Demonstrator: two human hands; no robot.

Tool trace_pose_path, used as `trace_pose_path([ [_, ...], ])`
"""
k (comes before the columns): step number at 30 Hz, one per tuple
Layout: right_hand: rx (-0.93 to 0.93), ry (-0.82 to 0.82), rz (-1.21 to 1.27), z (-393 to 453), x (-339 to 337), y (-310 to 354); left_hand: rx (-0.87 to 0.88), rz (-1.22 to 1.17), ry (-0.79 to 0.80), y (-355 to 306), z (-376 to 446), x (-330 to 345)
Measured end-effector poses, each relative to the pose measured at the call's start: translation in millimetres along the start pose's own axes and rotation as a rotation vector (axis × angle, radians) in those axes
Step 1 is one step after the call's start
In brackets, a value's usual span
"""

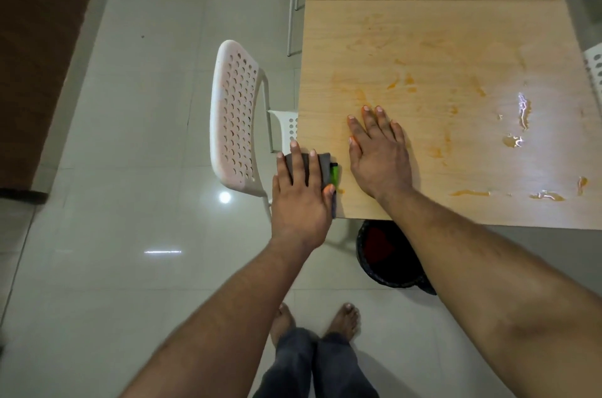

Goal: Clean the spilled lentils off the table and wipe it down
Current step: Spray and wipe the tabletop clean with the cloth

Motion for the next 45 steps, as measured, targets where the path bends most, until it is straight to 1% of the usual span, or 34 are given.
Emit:
trace_pose_path([
  [3,0.015,-0.004,-0.003,-3,-1,-1,0.06,0.045,0.007,-7,-28,-2],
  [5,0.018,-0.007,-0.001,-2,-1,1,0.093,0.047,0.022,-3,-29,-1],
  [7,0.024,-0.003,-0.001,-3,-1,3,0.137,0.053,0.022,3,-10,-1],
  [9,0.03,-0.012,0.004,-2,-1,2,0.167,0.053,0.01,7,25,-5],
  [11,0.028,-0.028,0.012,-2,-1,-1,0.15,0.061,0.013,6,59,-10],
  [13,0.023,-0.03,0.014,-3,-1,-1,0.121,0.071,-0.004,2,69,-11],
  [17,0.027,-0.042,0.021,-3,-3,-3,0.166,0.086,-0.047,-8,17,-8],
  [19,0.023,-0.049,0.029,-3,-3,-2,0.189,0.088,-0.03,-7,-8,-5],
  [21,0.024,-0.047,0.035,-2,-3,-1,0.23,0.089,-0.025,-3,-9,-5],
  [24,0.026,-0.044,0.023,-1,-1,0,0.277,0.111,-0.052,3,25,-6],
  [27,0.024,-0.056,0.021,1,0,-2,0.221,0.109,-0.068,2,77,-13],
  [29,0.02,-0.055,0.018,1,1,-5,0.175,0.102,-0.069,-3,89,-14],
  [32,0.019,-0.051,0.03,1,1,-6,0.159,0.07,-0.076,-7,54,-10],
  [35,0.02,-0.04,0.034,1,0,-5,0.171,0.074,-0.034,-7,7,-5],
  [38,0.023,-0.026,0.037,1,1,-3,0.163,0.081,-0.031,-6,5,-5],
  [42,0.017,-0.025,0.028,3,3,-4,0.153,0.056,-0.08,-5,68,-14],
  [45,0.002,-0.036,0.05,1,5,-6,0.099,0.069,-0.083,-6,129,-22],
])
Point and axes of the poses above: each hand's wrist, its own z-axis towards the middle knuckle, its own x-axis out of the palm, y = z × x, the point moved 4 cm from there along z, towards the middle knuckle, and after that the axes turned 5 degrees about z, right-handed, at the moved point
